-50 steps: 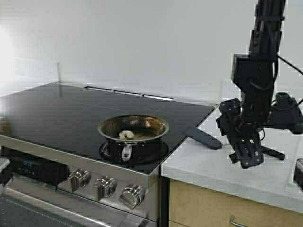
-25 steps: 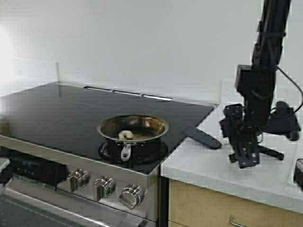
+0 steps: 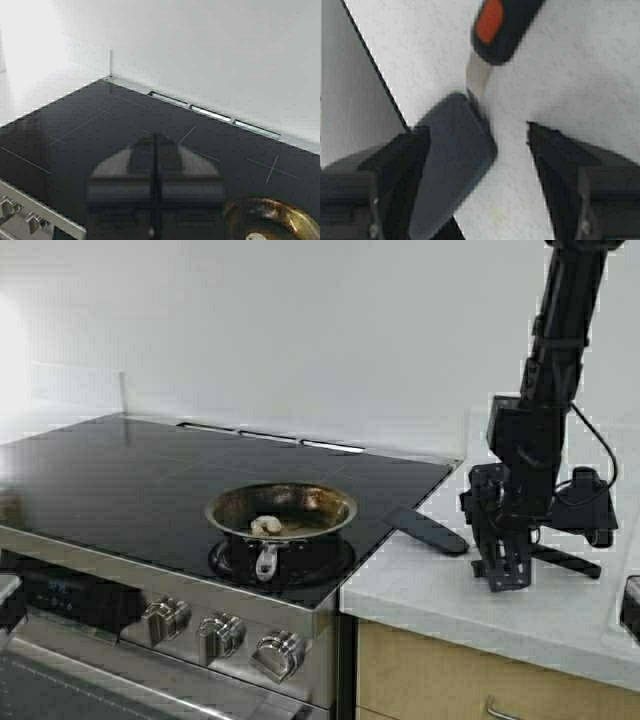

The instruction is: Add oil to the pan and cook the shrimp and serve it

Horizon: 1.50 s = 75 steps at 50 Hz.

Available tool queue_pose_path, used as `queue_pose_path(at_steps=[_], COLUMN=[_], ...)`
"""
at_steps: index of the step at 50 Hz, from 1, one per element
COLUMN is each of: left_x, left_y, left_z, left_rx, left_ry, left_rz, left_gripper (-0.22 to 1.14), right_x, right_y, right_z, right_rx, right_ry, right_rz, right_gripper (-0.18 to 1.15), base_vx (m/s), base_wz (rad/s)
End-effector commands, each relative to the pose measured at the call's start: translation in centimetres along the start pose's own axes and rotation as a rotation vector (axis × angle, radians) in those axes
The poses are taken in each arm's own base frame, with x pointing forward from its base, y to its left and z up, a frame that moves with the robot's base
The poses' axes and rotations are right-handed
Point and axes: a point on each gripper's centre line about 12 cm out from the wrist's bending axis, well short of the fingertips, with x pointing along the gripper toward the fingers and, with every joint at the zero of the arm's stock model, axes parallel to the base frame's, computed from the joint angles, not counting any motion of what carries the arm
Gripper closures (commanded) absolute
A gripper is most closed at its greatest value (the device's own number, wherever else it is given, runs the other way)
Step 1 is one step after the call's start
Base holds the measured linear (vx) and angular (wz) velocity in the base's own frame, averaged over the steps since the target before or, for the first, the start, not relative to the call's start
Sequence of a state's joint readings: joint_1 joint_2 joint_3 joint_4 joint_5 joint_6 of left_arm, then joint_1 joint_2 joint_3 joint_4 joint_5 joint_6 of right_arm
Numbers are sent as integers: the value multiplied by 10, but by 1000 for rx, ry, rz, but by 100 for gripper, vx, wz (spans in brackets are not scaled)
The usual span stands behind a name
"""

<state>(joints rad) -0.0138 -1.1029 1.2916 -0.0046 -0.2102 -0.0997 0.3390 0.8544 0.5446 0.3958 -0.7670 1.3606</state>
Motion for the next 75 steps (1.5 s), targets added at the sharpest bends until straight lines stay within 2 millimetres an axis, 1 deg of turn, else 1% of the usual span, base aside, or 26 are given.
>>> queue_pose_path(at_steps=[1, 7, 15, 28, 41, 49, 55, 58, 61, 71, 73, 75], left_x=[2, 1, 2, 1, 1, 1, 1, 1, 1, 1, 1, 1], left_y=[-1, 0, -1, 0, 0, 0, 0, 0, 0, -1, 0, 0], left_z=[5, 5, 4, 4, 4, 4, 4, 4, 4, 5, 4, 4], left_rx=[3, 2, 1, 1, 3, 3, 3, 3, 3, 1, 3, 3], left_ry=[-12, -12, -11, -9, -9, -11, -9, -11, -9, -12, -11, -9], left_rz=[-2, 0, -1, -1, -1, -1, -1, -1, -1, -2, 0, -1], left_gripper=[89, 89, 89, 89, 89, 89, 89, 89, 89, 89, 89, 89], right_x=[3, 8, 16, 31, 43, 46, 45, 45, 45, 46, 45, 45], right_y=[3, 3, 9, 10, 11, 9, 6, 3, 0, -4, -5, -5], right_z=[8, 14, 17, 17, 13, 13, 12, 12, 11, 10, 10, 10], right_rx=[12, 20, 17, 18, 24, 25, 26, 25, 25, 25, 31, 30], right_ry=[-16, -25, -21, -11, -2, -2, 3, 6, 11, 20, 19, 21], right_rz=[4, 4, 25, 26, 15, 14, -7, -28, -49, -88, -91, -97], right_gripper=[2, 2, 2, 2, 2, 3, 7, 15, 27, 89, 98, 98], base_vx=[0, 0, 0, 0, 0, 0, 0, 0, 0, 0, 0, 0], base_wz=[0, 0, 0, 0, 0, 0, 0, 0, 0, 0, 0, 0])
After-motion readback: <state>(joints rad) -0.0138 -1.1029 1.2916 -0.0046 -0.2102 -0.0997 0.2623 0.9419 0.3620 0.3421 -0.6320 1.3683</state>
